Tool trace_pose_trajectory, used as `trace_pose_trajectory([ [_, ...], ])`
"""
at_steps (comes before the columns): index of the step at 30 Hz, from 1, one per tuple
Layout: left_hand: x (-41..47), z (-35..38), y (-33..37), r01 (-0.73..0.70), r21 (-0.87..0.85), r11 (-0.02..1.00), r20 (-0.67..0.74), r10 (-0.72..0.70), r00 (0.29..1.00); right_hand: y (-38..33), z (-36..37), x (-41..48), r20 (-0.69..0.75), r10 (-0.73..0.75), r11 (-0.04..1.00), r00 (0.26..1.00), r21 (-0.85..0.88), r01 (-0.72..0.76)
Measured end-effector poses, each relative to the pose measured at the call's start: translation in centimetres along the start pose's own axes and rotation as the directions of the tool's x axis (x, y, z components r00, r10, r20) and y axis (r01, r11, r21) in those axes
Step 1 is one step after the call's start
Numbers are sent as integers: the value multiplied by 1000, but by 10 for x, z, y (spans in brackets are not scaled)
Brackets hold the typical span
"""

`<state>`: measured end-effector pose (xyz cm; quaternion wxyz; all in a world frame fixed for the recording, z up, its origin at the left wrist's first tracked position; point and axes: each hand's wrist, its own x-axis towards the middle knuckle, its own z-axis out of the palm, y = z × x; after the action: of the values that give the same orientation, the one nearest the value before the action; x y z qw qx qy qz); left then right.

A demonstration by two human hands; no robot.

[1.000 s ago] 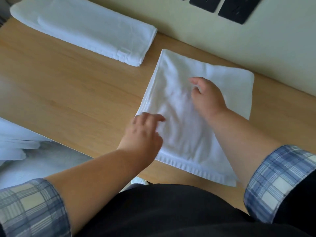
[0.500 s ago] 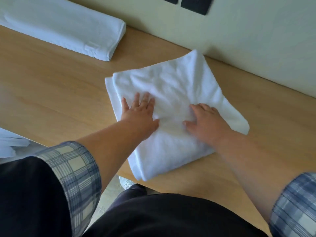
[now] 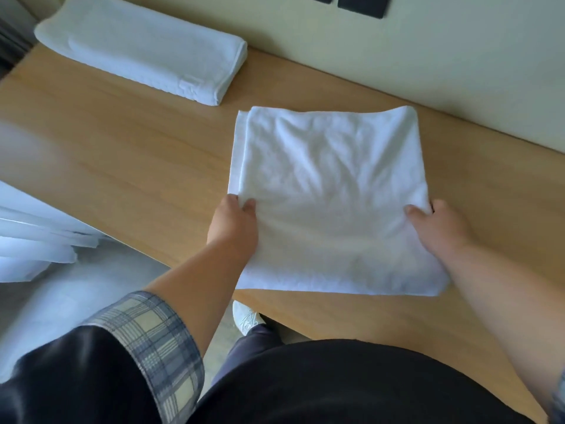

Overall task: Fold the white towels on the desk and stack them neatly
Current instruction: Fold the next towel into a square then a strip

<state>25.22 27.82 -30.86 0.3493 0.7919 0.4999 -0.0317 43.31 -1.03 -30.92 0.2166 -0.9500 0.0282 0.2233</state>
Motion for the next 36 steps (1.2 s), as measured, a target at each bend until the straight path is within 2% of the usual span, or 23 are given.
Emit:
trace_pose_trajectory([
  [4, 9, -3, 2, -126, -44, 991, -132, 119, 984, -1, 7, -2, -36, -19, 998, 999, 53, 21],
  [7, 16, -6, 1, -119, -87, 989, -120, 108, 987, -4, 4, -2, -13, -7, 998, 1000, 67, 8],
  [9, 19, -11, -1, -67, -140, 988, -77, 57, 995, -6, -2, -3, 32, 27, 992, 999, 123, -31],
  [11, 15, -15, -8, 54, -207, 977, -16, -59, 998, -9, -9, -13, 101, 65, 971, 993, 222, -86],
  [13, 1, -18, -22, 148, -150, 978, 2, -150, 989, -2, -10, -31, 103, 75, 951, 992, 291, -102],
  [16, -26, -14, -50, 78, -7, 997, 9, -77, 997, 19, 0, -60, 83, 114, 942, 990, 306, -134],
  [18, -36, -11, -54, 35, -25, 999, -6, -36, 999, 26, 10, -68, 100, 126, 946, 987, 288, -150],
  [23, -29, -10, -42, -101, -30, 994, -100, 98, 990, 22, 19, -61, 29, 113, 967, 993, 228, -116],
  [28, -14, -16, -45, -169, -65, 983, -32, 167, 985, 19, 21, -61, 23, 209, 938, 978, 278, -208],
  [30, -9, -19, -43, -166, -64, 984, -13, 165, 986, 13, 21, -66, -66, 99, 974, 993, 209, -83],
  [32, -5, -22, -39, -143, -41, 989, -19, 142, 990, -7, 22, -71, -149, -183, 982, 972, 14, 187],
  [34, -4, -23, -33, -121, -24, 992, -27, 121, 992, -42, 25, -75, -94, -410, 905, 907, -163, 392],
  [36, -2, -22, -31, -116, -45, 992, -35, 115, 993, -89, 28, -74, -65, -561, 810, 825, -246, 532],
])
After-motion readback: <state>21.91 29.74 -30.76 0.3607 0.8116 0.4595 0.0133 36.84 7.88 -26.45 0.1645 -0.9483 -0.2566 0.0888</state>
